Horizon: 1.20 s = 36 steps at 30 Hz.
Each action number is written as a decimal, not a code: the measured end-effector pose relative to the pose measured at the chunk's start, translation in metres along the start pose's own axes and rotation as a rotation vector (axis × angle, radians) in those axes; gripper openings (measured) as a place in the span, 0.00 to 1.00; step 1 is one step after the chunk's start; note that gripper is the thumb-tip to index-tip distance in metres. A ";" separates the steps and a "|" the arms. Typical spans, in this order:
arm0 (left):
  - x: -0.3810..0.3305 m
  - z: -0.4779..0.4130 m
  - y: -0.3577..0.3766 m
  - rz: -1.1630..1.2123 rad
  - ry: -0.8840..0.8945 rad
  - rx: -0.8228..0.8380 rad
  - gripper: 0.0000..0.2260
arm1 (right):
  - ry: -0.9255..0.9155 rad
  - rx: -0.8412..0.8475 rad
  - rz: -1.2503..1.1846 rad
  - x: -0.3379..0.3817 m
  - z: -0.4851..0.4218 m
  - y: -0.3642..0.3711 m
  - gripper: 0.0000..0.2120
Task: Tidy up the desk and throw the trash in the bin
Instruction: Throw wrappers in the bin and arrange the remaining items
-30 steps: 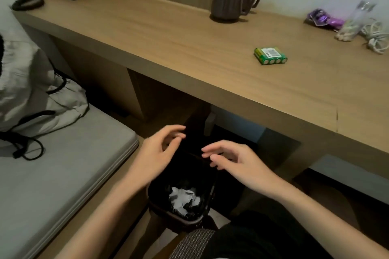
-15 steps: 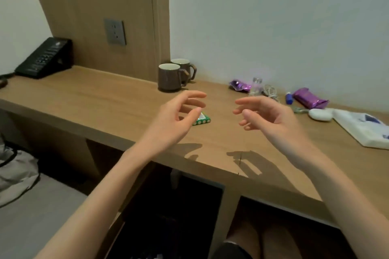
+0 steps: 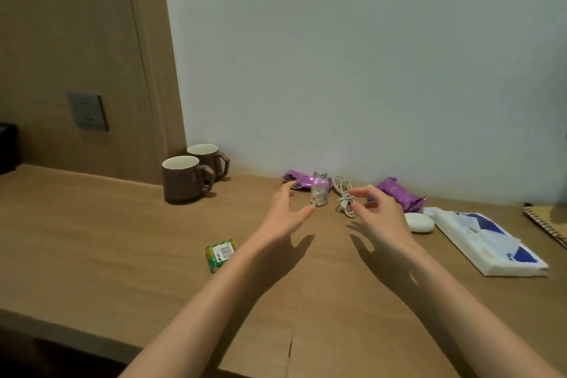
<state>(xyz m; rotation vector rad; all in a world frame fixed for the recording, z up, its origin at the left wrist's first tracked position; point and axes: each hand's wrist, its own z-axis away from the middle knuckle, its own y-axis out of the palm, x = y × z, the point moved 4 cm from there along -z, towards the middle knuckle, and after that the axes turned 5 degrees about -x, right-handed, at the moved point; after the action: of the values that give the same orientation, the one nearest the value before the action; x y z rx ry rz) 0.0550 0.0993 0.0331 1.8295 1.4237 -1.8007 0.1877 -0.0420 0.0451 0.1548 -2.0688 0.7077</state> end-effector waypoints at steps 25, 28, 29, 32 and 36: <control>0.055 -0.091 0.041 0.003 -0.034 -0.245 0.20 | -0.210 0.158 0.470 -0.054 -0.050 0.042 0.16; 0.065 -0.090 0.023 0.006 -0.062 -0.302 0.21 | -0.222 0.076 0.441 -0.043 -0.058 0.039 0.15; 0.067 -0.090 0.018 0.003 -0.070 -0.312 0.22 | -0.234 0.055 0.433 -0.038 -0.062 0.039 0.14; 0.072 -0.091 0.007 -0.019 -0.082 -0.333 0.23 | -0.272 0.084 0.442 -0.025 -0.074 0.045 0.15; 0.077 -0.093 0.000 -0.009 -0.100 -0.339 0.26 | -0.292 0.174 0.549 -0.019 -0.094 0.061 0.20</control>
<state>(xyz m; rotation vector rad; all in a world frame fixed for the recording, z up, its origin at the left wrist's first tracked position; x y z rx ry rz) 0.0998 0.2030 -0.0112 1.5440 1.5858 -1.5175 0.2446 0.0560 0.0428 -0.2383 -2.3496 1.2613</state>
